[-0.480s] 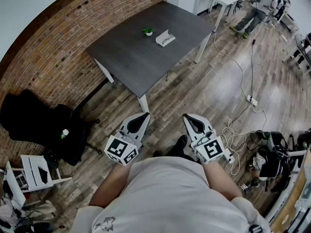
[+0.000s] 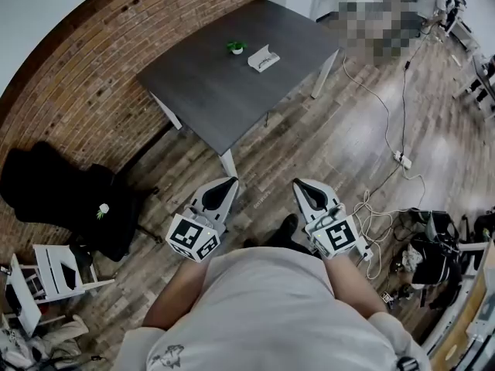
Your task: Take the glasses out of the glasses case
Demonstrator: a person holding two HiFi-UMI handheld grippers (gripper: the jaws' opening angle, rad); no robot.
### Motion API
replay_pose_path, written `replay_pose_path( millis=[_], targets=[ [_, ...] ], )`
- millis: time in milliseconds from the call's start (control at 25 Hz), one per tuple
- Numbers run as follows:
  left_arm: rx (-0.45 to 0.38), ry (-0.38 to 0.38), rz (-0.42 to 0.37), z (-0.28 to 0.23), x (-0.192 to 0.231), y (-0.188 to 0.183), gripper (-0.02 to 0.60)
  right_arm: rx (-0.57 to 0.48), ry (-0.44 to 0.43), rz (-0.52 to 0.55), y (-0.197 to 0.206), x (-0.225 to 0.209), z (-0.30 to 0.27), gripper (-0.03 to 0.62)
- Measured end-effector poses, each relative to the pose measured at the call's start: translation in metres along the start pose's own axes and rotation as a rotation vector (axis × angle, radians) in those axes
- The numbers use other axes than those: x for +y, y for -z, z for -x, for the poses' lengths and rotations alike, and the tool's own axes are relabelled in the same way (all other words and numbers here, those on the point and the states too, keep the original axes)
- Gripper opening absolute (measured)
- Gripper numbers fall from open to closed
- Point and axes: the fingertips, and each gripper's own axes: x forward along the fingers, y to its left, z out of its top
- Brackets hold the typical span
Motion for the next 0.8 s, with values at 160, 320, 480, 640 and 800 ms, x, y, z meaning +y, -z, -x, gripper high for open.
replay_pose_path(
  millis=[160,320,480,640,800],
  targets=[
    [0.008,-0.005,0.004,-0.013,0.002,0.002,0.011,0.007,-0.001,0.002,0.003,-0.013,-0.002,0.005],
    [0.018,-0.010,0.008,-0.031,0.005,0.006,0.011,0.013,0.008,0.006,0.005,-0.031,-0.005,0.006],
    [0.027,-0.010,0.014,-0.057,0.007,0.008,0.011,0.010,0.036,0.000,0.012,-0.063,-0.006,0.006],
    [0.040,-0.004,0.017,-0.095,0.008,0.012,0.011,0.016,0.045,-0.012,0.020,-0.103,-0.007,0.044],
    [0.054,0.008,0.014,-0.136,0.007,0.016,0.011,0.019,0.033,-0.033,0.027,-0.142,-0.009,0.099]
  ],
)
